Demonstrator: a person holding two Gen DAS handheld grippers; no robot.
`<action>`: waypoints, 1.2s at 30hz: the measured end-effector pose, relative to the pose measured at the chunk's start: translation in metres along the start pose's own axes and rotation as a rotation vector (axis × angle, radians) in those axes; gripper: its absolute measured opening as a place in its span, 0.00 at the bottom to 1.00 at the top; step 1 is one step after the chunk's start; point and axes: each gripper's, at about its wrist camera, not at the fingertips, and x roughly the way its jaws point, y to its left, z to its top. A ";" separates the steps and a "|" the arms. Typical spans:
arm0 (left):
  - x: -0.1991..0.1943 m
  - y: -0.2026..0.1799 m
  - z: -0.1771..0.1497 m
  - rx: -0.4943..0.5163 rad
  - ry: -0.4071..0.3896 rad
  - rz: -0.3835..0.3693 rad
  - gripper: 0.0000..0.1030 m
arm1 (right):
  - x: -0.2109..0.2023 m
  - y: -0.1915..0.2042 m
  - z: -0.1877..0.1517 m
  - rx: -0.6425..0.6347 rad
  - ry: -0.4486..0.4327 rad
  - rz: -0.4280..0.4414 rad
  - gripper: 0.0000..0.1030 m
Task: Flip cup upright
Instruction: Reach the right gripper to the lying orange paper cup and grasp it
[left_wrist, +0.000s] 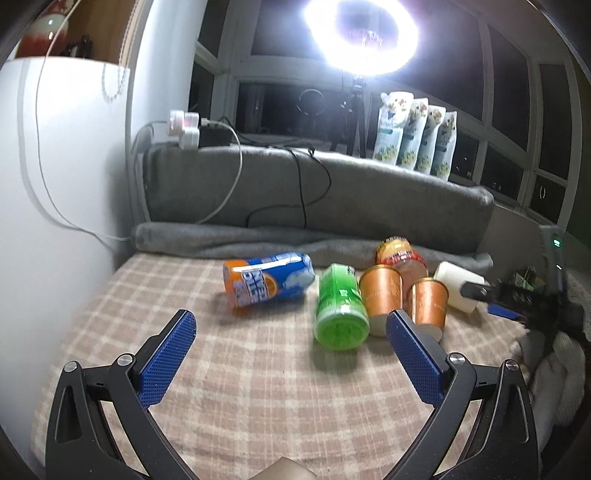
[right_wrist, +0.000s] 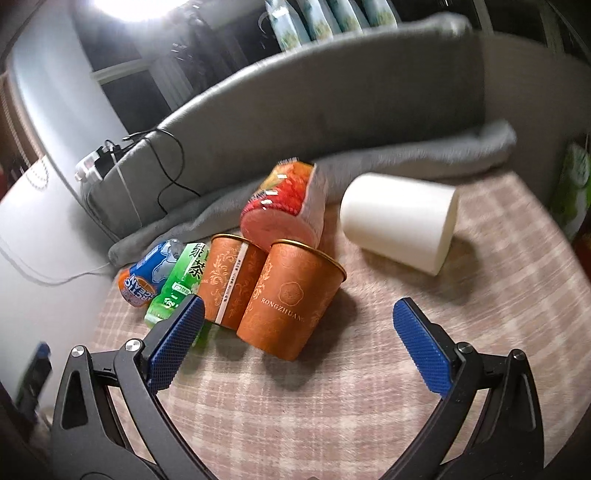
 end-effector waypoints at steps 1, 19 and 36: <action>0.001 0.001 -0.001 -0.005 0.011 -0.006 0.99 | 0.006 -0.003 0.001 0.023 0.021 0.012 1.00; 0.023 0.022 -0.028 -0.118 0.232 -0.077 0.99 | 0.071 -0.017 0.013 0.196 0.253 0.147 0.83; 0.026 0.029 -0.027 -0.130 0.235 -0.064 0.95 | 0.076 -0.011 0.007 0.169 0.288 0.177 0.66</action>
